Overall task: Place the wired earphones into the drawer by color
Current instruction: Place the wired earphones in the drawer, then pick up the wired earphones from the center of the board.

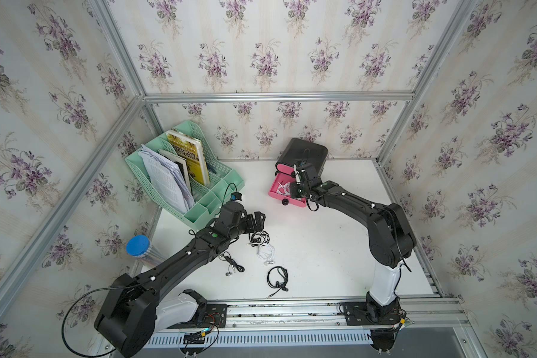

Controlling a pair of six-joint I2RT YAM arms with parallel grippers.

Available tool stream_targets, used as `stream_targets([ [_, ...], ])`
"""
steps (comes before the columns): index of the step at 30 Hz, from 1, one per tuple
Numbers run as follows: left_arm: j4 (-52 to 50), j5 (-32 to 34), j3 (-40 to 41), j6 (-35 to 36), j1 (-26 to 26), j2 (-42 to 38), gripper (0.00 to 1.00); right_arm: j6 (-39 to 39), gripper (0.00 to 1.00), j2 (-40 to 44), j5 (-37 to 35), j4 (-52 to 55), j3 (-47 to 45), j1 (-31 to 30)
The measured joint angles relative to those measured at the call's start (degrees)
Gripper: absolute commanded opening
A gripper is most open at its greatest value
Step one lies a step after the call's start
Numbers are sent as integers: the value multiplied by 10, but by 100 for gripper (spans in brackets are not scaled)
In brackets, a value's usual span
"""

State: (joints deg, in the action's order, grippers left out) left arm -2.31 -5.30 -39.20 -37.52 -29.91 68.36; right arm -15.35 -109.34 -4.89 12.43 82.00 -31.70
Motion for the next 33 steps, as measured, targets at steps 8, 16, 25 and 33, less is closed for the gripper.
stream_targets([
  [8, -1, 0, 0, 0, 0, 0, 99, -9, 35, 2, -2, 10, 7, 0],
  [16, -21, 0, -3, 1, 0, -5, 99, -10, 36, 37, -2, 23, 2, 0],
  [25, -107, -15, -37, 21, -2, -25, 99, -5, 46, 178, 12, -9, -112, 0],
  [33, -193, -33, -22, 9, -49, -34, 99, 29, 100, 323, -5, -71, -253, 0],
])
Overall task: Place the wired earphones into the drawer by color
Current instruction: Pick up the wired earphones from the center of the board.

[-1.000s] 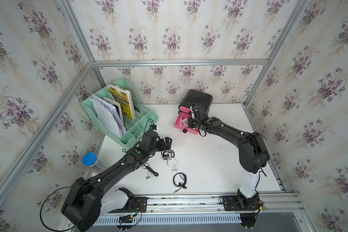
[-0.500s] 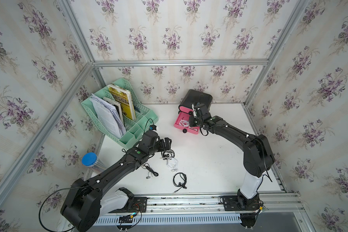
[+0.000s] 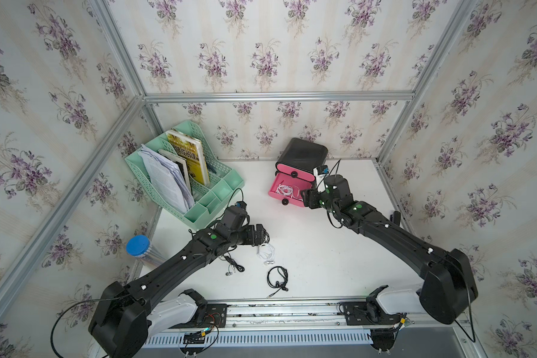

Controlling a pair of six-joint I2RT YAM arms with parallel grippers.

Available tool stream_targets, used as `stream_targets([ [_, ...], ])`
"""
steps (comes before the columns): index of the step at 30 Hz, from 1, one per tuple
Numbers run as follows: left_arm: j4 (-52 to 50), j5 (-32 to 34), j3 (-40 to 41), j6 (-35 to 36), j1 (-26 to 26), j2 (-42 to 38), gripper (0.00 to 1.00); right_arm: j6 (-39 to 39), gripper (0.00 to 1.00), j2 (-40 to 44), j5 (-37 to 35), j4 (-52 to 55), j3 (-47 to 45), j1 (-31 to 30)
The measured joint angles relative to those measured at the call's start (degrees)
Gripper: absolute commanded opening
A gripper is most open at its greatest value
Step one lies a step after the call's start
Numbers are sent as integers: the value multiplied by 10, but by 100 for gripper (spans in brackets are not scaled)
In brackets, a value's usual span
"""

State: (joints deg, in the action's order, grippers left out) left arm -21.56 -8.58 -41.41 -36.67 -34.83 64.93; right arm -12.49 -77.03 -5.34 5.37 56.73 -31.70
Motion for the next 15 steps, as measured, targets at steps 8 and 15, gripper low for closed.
stream_targets([
  [8, -8, 42, 23, -47, -64, 39, 99, 9, 100, 88, -37, -40, -85, 0],
  [15, 5, 91, 21, -73, -92, 91, 90, -10, 100, 145, -49, -74, -136, 12],
])
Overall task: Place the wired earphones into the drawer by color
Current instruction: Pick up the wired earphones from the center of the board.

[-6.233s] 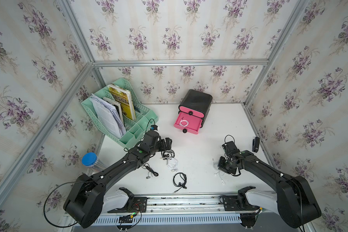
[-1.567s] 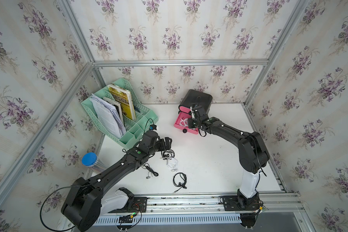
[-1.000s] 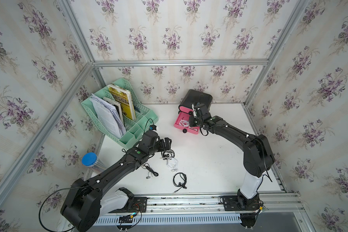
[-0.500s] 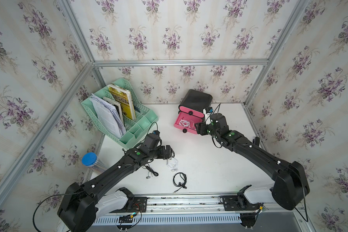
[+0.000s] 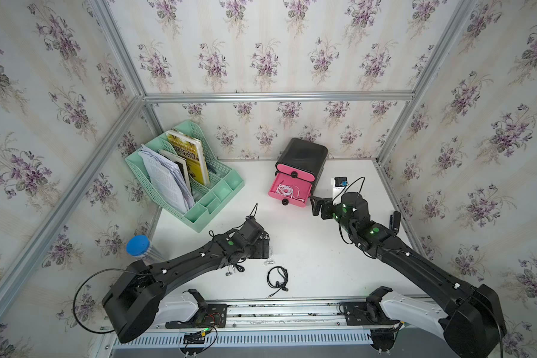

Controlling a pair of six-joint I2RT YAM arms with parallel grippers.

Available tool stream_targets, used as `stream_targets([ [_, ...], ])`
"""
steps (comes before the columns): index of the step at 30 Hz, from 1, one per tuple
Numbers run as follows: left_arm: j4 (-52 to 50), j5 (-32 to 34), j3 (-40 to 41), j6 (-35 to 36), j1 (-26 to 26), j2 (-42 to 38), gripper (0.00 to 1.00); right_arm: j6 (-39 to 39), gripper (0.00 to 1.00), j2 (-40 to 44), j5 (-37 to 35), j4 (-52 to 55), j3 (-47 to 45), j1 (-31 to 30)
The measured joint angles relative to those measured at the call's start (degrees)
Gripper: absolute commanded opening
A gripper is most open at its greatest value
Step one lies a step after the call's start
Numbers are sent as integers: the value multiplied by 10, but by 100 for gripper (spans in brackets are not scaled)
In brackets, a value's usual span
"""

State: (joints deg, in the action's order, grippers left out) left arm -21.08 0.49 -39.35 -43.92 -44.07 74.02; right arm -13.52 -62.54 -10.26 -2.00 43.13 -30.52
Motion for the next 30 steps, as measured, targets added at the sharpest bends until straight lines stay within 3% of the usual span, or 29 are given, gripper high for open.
stream_targets([
  [7, 21, 27, -9, -5, -14, 45, 75, -2, 100, 9, -8, -17, -9, 12],
  [22, 50, 38, -16, -10, -26, 117, 56, -2, 99, 12, -19, -19, -10, 13],
  [30, 56, 41, -13, -10, -26, 127, 35, -2, 99, 12, -19, -18, -9, 13],
])
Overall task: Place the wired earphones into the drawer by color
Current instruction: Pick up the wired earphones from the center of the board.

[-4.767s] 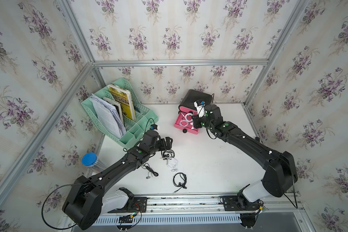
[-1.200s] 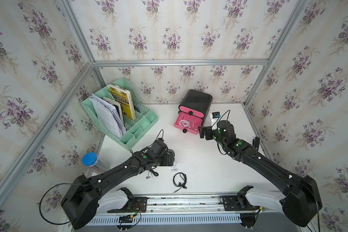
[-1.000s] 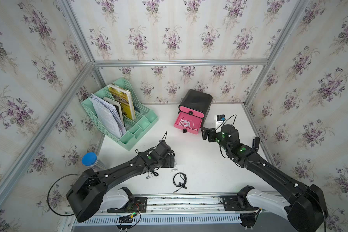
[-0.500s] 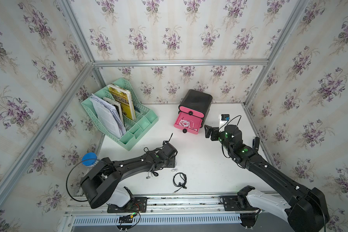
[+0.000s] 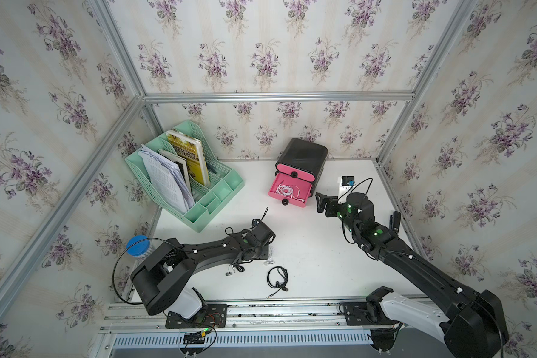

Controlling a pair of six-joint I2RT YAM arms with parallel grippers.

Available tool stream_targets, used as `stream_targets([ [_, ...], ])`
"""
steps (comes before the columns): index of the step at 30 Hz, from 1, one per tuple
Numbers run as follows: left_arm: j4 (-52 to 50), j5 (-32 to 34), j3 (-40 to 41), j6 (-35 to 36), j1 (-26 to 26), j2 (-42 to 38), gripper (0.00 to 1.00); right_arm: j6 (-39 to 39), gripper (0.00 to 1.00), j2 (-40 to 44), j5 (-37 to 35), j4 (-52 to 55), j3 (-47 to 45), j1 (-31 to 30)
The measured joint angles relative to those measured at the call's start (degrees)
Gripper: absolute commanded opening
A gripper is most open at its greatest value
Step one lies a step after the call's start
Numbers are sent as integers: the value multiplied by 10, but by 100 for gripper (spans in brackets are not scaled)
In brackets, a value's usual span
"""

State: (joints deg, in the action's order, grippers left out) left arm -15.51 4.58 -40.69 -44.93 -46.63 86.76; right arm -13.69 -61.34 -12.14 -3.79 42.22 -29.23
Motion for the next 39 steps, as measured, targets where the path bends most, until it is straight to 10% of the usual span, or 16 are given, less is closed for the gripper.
stream_targets([
  [21, -21, 15, -5, 5, -3, -26, 4, -3, 99, 10, 2, 7, 0, 0],
  [39, -91, 63, -46, 66, -3, -142, 0, -14, 99, 13, 2, 7, 0, 0],
])
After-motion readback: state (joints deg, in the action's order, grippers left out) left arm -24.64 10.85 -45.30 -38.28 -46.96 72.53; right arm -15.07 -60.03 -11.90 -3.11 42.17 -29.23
